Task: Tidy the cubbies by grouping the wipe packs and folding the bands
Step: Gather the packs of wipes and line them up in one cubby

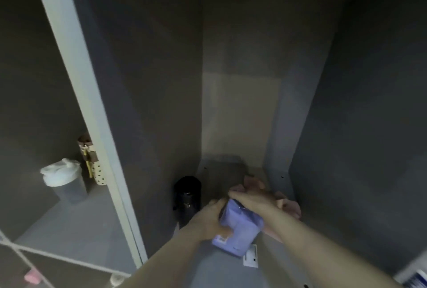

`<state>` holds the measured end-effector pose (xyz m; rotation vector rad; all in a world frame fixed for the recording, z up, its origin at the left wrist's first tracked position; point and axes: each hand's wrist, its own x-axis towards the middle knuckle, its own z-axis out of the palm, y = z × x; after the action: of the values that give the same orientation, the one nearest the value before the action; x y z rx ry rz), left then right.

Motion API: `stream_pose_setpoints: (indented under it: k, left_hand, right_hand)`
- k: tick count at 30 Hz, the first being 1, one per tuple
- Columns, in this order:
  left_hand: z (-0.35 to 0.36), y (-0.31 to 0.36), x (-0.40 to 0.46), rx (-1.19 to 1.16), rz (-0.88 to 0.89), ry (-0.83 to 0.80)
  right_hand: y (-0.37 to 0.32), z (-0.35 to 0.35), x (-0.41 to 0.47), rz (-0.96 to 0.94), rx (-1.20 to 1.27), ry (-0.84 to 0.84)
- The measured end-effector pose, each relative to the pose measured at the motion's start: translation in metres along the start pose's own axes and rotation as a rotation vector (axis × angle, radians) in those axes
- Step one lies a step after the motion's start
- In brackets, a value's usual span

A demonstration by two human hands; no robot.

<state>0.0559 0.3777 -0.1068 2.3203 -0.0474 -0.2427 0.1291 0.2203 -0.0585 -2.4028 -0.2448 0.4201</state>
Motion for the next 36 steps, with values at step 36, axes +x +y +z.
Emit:
stream_pose_setpoints:
  k: [36]
  left_hand:
    - [-0.021,-0.012,-0.007,0.191,0.05,-0.059]
  right_hand:
    - [0.035,0.042,-0.047,-0.158,-0.275,-0.029]
